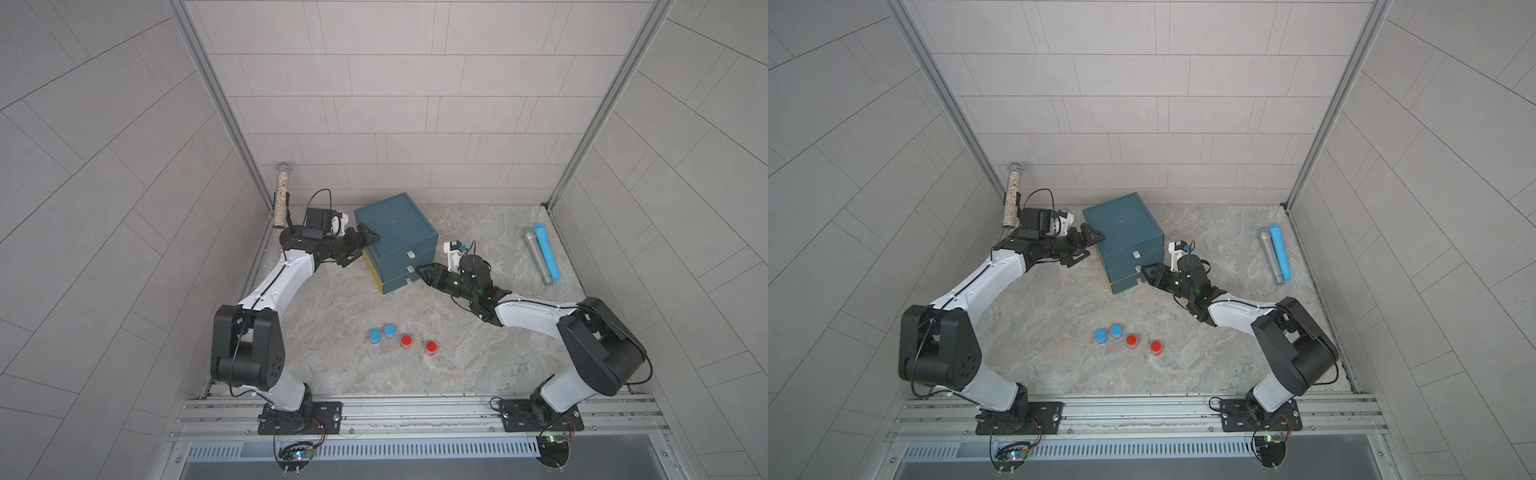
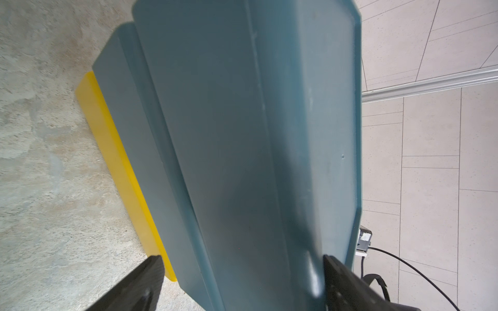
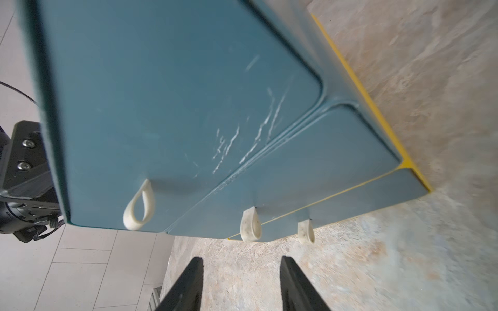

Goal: Put the paint cans in the drawer according to color
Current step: Open the drawer in the storage box.

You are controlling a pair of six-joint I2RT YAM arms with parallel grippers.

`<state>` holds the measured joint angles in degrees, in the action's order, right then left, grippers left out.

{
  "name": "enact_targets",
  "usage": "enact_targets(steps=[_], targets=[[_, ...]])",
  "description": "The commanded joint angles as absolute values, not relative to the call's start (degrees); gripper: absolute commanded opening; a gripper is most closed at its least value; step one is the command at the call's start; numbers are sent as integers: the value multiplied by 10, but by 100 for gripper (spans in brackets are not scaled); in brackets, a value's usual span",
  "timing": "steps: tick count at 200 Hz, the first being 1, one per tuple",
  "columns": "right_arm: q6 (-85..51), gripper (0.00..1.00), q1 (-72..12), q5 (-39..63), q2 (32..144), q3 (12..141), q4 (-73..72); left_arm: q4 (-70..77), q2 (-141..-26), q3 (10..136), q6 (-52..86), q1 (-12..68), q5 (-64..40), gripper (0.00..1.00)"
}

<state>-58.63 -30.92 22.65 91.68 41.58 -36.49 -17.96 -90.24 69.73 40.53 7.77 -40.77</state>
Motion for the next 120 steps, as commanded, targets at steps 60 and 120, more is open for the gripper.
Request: enact_targets(steps=[60,120], targets=[[-674,48,-312,233,1029,427,-551,-219,-915,692,398,76,-378,97],[-697,43,-312,221,1042,438,-574,-219,-913,692,398,76,-379,97]])
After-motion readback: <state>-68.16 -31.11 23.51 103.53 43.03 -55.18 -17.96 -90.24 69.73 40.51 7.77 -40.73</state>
